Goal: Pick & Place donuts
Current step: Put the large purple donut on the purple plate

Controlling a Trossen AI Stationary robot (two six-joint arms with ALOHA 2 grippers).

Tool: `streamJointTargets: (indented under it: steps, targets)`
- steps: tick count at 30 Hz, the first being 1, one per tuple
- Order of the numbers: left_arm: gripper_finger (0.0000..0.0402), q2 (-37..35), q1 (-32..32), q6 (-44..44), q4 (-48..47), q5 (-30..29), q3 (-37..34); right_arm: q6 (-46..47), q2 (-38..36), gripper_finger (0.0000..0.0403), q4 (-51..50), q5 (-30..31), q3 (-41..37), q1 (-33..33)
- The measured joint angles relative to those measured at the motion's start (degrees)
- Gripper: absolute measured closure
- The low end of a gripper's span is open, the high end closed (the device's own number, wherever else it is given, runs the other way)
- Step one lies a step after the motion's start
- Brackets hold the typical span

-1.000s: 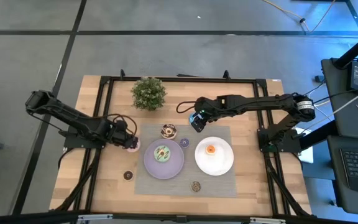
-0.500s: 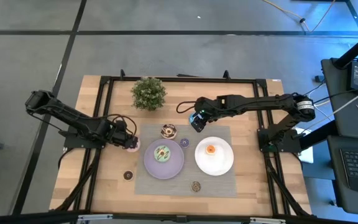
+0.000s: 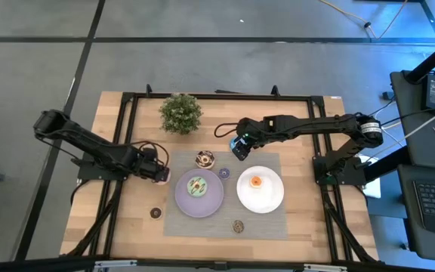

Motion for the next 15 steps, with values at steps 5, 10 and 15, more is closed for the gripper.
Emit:
streamJointTargets:
  steps: [5,10,15]
  targets:
    - [0.0206,2.06,0.70,0.05,0.34,0.52,0.00,-0.01,0.00,0.0153,-0.02,0.00,0.00,0.02]
    - [0.0215,2.73,1.67,1.78,1.54,0.63,-0.02,-0.01,0.00,0.0153,-0.04,0.00,0.00,0.00]
    - [0.0245,2.73,2.92,3.35,2.11,0.96,-0.02,-0.20,0.00,0.0153,-0.04,0.00,0.00,0.01]
